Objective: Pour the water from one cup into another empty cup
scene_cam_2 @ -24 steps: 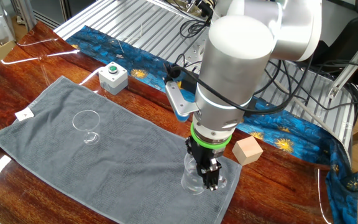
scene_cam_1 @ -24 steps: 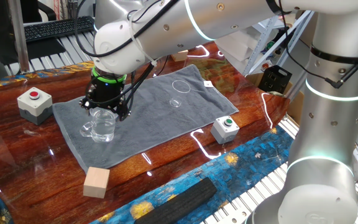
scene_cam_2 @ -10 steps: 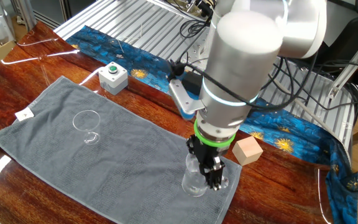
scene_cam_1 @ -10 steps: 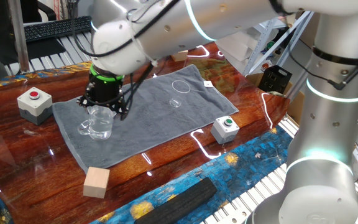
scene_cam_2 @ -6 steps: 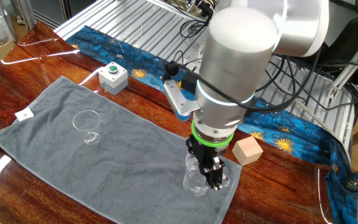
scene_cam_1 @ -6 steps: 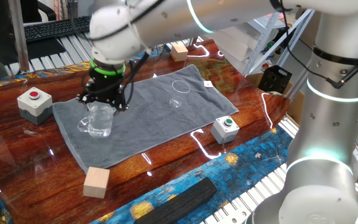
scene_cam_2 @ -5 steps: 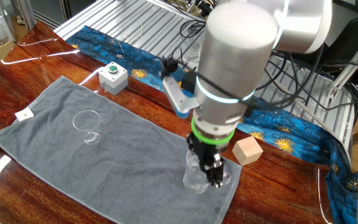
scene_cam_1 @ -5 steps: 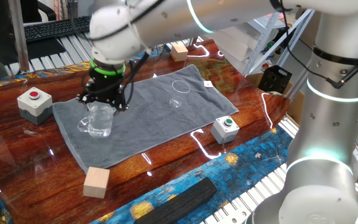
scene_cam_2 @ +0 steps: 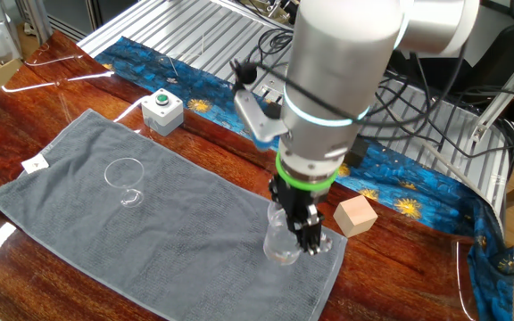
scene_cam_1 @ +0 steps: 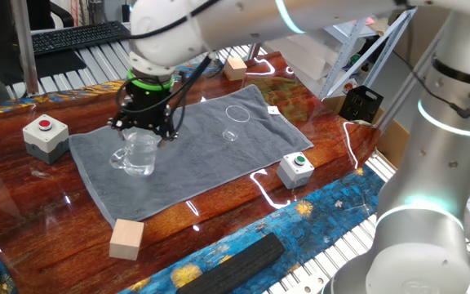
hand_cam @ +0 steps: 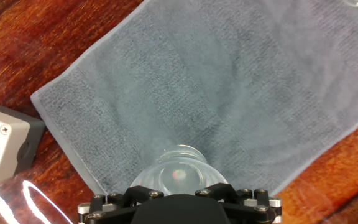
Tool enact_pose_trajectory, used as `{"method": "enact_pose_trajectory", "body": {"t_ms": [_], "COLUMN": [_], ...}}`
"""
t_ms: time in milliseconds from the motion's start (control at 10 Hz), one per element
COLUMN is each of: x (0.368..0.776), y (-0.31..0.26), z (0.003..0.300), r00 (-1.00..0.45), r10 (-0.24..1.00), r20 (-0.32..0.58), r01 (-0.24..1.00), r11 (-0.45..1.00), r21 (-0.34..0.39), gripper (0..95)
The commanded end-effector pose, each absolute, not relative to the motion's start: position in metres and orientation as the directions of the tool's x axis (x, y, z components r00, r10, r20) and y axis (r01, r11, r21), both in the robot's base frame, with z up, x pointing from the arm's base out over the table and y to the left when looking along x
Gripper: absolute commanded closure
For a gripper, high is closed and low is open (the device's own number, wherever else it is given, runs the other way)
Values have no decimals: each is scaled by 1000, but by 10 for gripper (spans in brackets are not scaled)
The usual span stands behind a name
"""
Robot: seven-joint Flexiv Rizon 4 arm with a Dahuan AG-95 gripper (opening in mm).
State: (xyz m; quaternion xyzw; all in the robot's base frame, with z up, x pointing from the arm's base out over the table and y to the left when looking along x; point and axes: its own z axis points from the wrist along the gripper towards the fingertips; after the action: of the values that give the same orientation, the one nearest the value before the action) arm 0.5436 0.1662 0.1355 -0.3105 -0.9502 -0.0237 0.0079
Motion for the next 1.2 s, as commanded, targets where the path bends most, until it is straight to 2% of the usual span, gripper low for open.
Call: {"method": "enact_pose_trajectory", "body": {"t_ms": [100,1200], "x": [539,508], "y": [160,99], "z": [141,163], "r00": [-807,-787], "r10": [590,617], "r20": [26,14], "r01": [591,618], "r11": [806,786], "r21": [38,19], "gripper": [950,950]}}
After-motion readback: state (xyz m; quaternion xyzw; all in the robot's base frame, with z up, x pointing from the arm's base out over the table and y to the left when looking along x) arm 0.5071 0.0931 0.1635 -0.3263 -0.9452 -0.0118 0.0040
